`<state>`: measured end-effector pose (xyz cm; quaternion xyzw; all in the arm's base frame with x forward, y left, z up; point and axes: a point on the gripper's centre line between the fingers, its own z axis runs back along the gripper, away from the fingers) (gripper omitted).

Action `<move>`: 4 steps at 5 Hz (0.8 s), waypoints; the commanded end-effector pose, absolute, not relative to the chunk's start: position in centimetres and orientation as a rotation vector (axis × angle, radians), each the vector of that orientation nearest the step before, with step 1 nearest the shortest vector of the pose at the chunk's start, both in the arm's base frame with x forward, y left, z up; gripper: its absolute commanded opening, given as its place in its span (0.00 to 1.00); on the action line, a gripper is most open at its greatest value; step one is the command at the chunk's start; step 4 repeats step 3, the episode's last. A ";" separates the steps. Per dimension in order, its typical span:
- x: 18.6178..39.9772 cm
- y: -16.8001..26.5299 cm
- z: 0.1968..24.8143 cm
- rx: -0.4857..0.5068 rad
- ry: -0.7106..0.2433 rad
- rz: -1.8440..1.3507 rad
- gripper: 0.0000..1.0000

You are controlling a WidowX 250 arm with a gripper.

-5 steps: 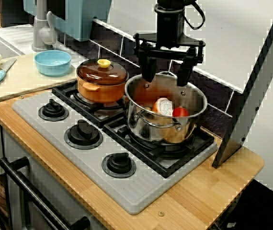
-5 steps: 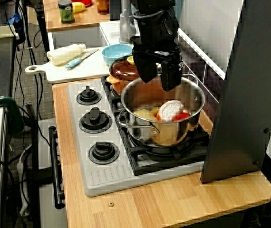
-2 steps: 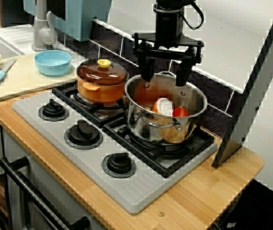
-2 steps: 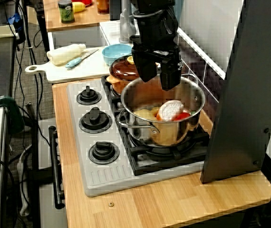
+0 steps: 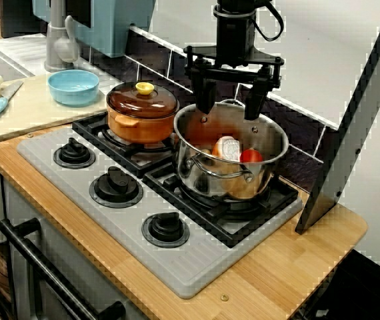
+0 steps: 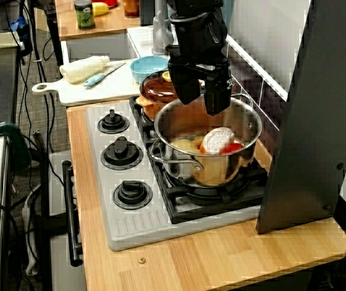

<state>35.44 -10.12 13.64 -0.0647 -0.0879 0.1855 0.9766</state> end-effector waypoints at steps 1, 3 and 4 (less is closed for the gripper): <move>34.0 -8.5 17.6 -0.152 -0.168 0.257 1.00; 33.2 -6.9 18.2 -0.136 -0.161 0.219 1.00; 33.2 -6.9 18.2 -0.136 -0.161 0.219 1.00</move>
